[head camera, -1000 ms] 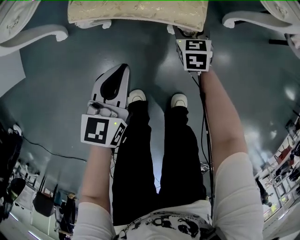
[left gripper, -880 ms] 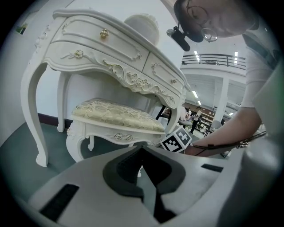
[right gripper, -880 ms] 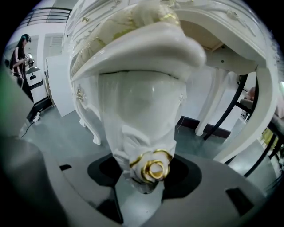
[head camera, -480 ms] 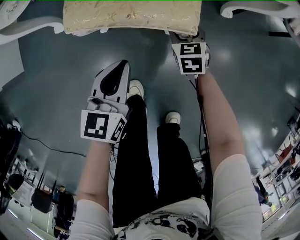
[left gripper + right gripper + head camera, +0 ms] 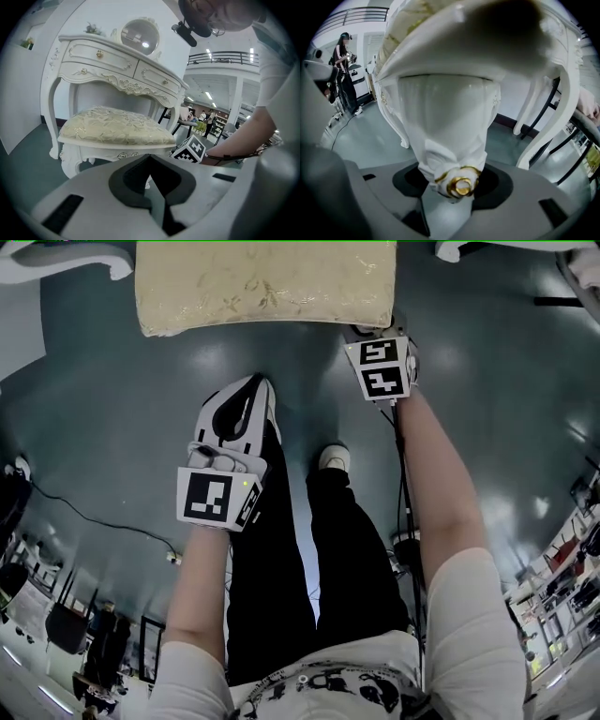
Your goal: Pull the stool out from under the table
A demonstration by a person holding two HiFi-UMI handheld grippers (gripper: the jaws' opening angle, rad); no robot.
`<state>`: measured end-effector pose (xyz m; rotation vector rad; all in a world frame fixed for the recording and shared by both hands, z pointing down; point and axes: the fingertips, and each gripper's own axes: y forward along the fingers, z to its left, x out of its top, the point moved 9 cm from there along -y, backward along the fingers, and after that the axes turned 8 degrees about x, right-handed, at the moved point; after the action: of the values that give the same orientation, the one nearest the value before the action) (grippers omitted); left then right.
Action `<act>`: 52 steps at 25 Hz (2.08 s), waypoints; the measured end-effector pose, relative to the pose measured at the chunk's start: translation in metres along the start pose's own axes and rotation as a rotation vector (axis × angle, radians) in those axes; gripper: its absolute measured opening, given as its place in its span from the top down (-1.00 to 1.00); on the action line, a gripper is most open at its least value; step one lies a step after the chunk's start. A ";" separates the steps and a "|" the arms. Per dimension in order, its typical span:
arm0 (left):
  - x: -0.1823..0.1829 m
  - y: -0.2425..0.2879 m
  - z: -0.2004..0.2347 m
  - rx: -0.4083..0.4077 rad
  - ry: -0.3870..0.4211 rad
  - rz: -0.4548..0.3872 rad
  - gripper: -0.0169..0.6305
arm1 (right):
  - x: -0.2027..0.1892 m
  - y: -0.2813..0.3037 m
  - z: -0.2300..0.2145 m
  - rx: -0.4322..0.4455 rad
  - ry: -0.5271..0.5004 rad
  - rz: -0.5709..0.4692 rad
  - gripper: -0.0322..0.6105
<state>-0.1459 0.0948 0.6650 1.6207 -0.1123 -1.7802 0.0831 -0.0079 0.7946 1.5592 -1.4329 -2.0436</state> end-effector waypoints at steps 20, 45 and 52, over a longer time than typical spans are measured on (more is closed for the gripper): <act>0.056 0.018 0.017 0.028 -0.017 0.016 0.90 | 0.011 -0.005 -0.010 0.086 -0.054 0.027 0.07; 0.253 -0.064 -0.056 0.077 0.021 -0.055 0.90 | 0.151 -0.245 -0.012 0.003 0.167 0.044 0.85; 0.359 -0.113 -0.084 0.074 0.072 -0.156 0.90 | 0.254 -0.368 -0.010 -0.008 0.169 -0.215 0.85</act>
<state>-0.1036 0.0145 0.2905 1.7864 -0.0183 -1.8507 0.1210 0.0096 0.3494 1.9053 -1.2424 -1.9676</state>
